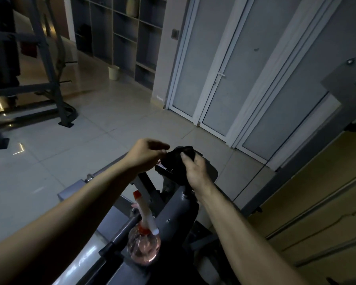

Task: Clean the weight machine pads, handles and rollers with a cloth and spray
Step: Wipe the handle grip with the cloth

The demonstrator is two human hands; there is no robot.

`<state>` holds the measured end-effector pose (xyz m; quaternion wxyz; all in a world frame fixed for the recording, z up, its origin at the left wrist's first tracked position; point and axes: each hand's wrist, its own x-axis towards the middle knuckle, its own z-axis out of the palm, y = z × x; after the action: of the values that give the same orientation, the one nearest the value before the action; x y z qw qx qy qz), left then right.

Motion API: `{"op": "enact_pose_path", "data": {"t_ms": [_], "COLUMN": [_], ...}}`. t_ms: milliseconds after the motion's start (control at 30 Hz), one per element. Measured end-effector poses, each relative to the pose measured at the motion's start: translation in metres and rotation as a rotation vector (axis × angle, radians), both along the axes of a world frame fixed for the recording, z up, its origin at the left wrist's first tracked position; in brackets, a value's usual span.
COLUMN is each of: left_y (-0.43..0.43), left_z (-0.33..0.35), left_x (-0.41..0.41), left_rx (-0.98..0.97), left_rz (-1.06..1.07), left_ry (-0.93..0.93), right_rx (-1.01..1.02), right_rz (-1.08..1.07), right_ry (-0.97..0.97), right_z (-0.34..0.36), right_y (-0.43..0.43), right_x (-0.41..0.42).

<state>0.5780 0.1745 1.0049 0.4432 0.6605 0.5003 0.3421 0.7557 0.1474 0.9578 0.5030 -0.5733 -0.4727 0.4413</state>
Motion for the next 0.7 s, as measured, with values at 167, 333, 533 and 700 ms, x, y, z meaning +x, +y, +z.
{"op": "enact_pose_path", "data": {"t_ms": [167,333,533,700], "left_y": [0.003,-0.004,-0.017,-0.042], "left_z": [-0.007,-0.004,0.012,0.025], "left_x": [-0.004,0.006,0.001,0.002], "left_rx": [-0.030,-0.034,-0.003,-0.001], "left_rz": [0.024,-0.003,0.045,0.022], "left_ry": [-0.013,0.003,-0.009,0.021], "right_rx": [0.441,0.124,0.519,0.616], "right_rz": [0.054,0.160,-0.069,-0.164], "right_ry": [-0.916,-0.273,-0.675,-0.856], "right_z": [-0.020,0.004,-0.036,-0.018], "right_y": [0.001,0.012,-0.018,-0.028], "right_x": [0.005,0.009,0.005,0.021]}}
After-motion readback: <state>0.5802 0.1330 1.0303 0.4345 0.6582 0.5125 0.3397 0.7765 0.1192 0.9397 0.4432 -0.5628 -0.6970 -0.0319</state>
